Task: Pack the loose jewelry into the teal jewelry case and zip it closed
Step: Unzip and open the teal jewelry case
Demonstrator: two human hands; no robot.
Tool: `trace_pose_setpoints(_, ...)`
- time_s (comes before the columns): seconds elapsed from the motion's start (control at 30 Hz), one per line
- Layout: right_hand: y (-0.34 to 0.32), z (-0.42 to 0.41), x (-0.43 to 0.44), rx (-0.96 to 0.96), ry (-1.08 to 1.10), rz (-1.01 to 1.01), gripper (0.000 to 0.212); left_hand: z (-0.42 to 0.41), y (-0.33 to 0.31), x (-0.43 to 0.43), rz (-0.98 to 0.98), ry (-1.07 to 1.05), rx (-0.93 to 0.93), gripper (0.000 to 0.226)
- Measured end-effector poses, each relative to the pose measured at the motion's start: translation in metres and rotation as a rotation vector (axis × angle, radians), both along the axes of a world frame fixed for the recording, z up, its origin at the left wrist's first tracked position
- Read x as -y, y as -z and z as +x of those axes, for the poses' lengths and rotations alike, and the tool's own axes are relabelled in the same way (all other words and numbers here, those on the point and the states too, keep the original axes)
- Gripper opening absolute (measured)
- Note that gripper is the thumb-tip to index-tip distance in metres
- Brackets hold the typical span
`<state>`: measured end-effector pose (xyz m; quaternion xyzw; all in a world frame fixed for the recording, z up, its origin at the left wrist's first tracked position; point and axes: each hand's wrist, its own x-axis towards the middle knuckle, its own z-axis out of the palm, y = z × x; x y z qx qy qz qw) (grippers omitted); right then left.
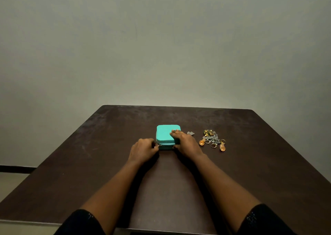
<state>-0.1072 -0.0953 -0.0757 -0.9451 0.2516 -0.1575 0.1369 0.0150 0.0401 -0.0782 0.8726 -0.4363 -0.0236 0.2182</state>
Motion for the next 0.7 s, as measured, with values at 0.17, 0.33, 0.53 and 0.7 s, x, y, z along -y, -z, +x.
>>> trace_pose_setpoints(0.17,0.000,-0.001,0.003,0.020,-0.002,0.001,0.062,0.028,-0.005,-0.001,-0.007,0.077,-0.078,0.022)
trace_pose_setpoints(0.33,0.002,-0.002,0.006,0.069,-0.005,0.038,0.061,0.047,-0.005,0.006,-0.048,0.080,-0.142,0.015)
trace_pose_setpoints(0.53,0.008,-0.002,0.009,0.093,-0.018,0.036,0.060,0.062,-0.007,0.018,-0.067,0.065,-0.114,0.018)
trace_pose_setpoints(0.7,0.010,-0.002,0.009,0.140,-0.024,0.057,0.058,0.072,-0.009,0.037,-0.096,0.013,-0.130,0.016)
